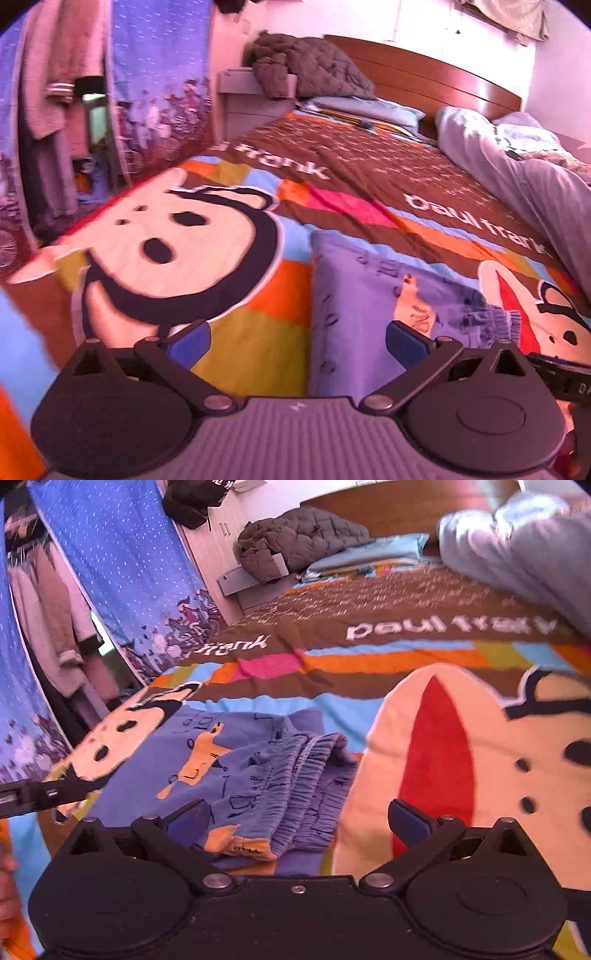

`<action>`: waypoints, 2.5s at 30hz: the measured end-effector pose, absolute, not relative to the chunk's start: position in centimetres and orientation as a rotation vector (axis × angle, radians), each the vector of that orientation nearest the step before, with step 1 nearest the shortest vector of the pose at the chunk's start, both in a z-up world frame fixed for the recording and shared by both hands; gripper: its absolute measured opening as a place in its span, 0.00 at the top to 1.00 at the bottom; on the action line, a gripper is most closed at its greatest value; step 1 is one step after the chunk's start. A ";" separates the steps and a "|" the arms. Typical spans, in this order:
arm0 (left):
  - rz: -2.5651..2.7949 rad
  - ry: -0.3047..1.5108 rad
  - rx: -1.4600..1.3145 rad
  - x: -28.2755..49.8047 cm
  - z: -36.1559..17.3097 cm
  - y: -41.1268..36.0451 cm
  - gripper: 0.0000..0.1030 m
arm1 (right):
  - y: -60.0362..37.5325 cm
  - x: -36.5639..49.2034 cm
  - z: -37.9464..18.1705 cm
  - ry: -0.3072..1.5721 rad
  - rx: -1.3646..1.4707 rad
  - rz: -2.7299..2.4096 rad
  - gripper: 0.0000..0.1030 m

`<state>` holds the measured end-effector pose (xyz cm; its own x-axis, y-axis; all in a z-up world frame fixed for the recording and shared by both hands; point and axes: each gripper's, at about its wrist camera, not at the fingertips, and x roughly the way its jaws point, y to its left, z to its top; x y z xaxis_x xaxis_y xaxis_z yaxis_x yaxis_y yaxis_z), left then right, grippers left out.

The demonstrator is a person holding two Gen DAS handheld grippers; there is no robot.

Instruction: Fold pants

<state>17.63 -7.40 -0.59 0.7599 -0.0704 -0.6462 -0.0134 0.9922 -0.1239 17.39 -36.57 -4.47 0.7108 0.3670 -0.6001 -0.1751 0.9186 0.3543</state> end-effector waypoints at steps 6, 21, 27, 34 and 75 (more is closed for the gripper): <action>-0.071 0.832 -0.213 19.6 -4.3 -7.0 0.00 | -37.5 18.7 -6.1 0.784 0.399 0.342 0.01; -0.088 0.821 -0.219 19.0 -4.4 -7.0 0.02 | -37.8 18.0 -6.5 0.784 0.576 0.433 0.02; -0.081 0.798 -0.175 18.5 -4.0 -7.9 0.18 | -36.9 17.7 -6.1 0.802 0.476 0.335 0.35; -0.112 0.791 -0.132 18.2 -3.8 -8.7 0.44 | -35.7 17.4 -5.9 0.797 0.375 0.301 0.57; -0.109 0.917 -0.151 19.2 -1.9 -9.4 0.78 | -34.2 15.3 -3.6 0.753 0.374 0.217 0.78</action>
